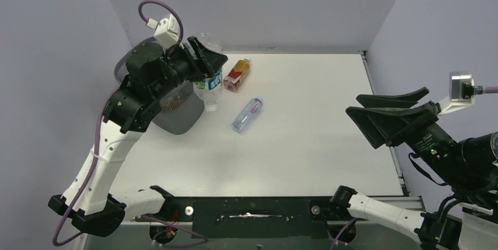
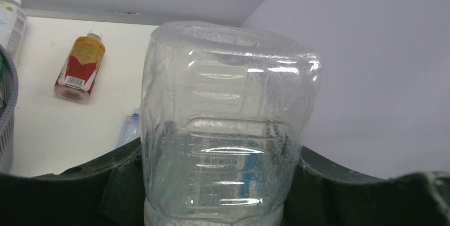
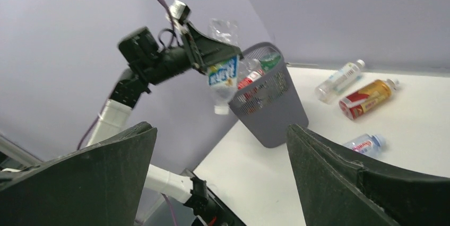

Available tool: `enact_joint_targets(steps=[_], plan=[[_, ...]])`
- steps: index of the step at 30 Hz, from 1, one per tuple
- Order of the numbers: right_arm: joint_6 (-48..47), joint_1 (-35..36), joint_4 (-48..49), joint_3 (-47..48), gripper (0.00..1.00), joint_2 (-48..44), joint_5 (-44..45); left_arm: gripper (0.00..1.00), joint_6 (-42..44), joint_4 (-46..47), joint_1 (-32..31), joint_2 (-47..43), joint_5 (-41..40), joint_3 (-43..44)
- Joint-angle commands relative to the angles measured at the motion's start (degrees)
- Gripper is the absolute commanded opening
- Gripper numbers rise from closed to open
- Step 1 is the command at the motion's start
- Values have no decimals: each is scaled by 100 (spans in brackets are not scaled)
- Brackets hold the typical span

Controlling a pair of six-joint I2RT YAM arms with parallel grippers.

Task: Put the plastic bottles in the bin
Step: Place the plastic bottle in the trash bin.

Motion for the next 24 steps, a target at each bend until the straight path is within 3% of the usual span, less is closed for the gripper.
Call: enact_joint_targets(steps=[1, 6, 12, 14, 18, 24], plan=[[-107, 49, -486, -112, 98, 202, 368, 49, 477, -536, 188, 195, 219, 969], [-94, 44, -301, -360, 98, 124, 287, 50, 786, -1120, 708, 619, 352, 1883], [-248, 67, -293, -320, 98, 77, 350, 51, 1119, -1740, 1769, 1096, 644, 2881], [-298, 86, -231, -387, 98, 76, 348, 51, 1242, -1803, 1858, 1205, 358, 3061], [-356, 97, -3, -576, 98, 140, 266, 51, 1223, -1658, 2296, 1405, 206, 3209], [-406, 113, 67, -573, 98, 508, 72, 51, 852, -929, 3289, 1678, 640, 3156]])
